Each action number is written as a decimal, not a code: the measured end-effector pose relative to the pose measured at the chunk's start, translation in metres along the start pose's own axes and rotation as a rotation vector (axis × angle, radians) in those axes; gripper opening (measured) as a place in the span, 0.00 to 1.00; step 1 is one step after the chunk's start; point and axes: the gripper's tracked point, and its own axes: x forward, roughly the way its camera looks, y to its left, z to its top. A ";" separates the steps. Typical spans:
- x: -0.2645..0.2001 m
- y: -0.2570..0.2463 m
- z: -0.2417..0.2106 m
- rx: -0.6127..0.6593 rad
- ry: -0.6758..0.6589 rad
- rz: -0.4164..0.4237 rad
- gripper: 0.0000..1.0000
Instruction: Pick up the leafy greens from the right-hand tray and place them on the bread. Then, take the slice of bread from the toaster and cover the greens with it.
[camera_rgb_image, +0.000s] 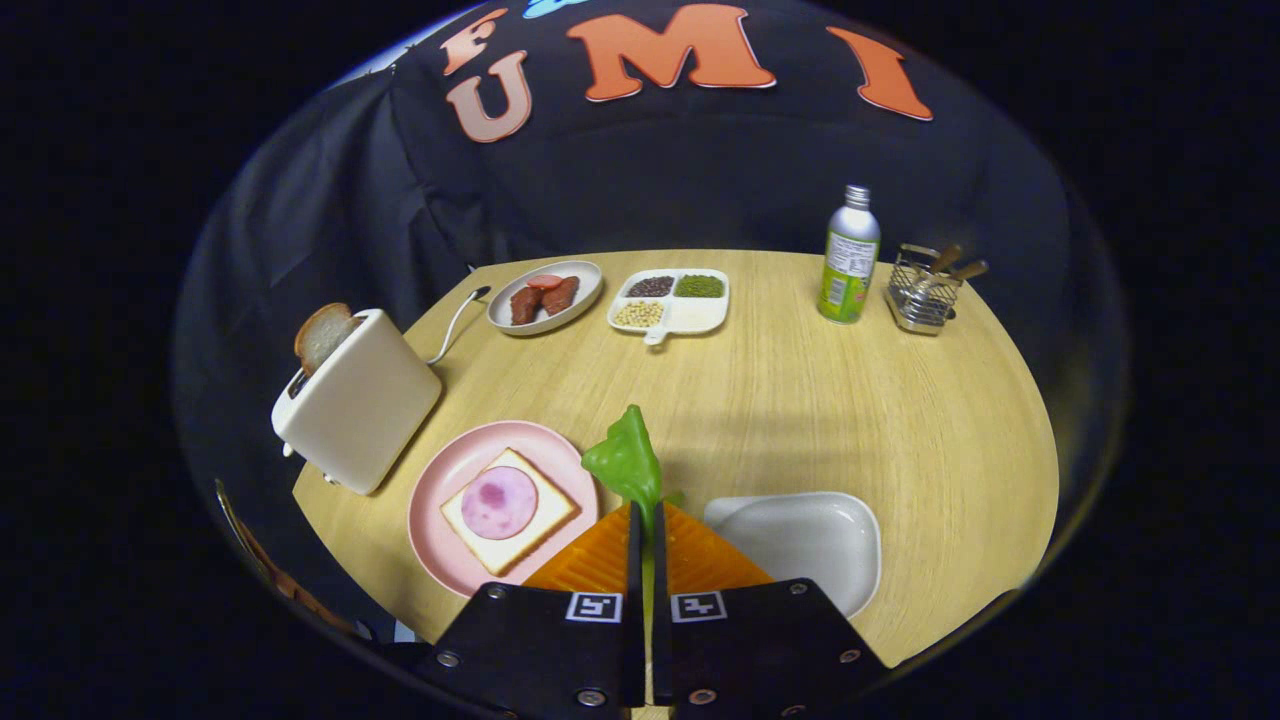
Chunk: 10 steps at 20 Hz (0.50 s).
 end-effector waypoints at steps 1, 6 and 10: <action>0.003 0.012 0.002 -0.019 0.001 0.023 0.04; 0.018 0.055 0.007 -0.073 0.012 0.097 0.04; 0.035 0.079 0.004 -0.125 0.037 0.122 0.03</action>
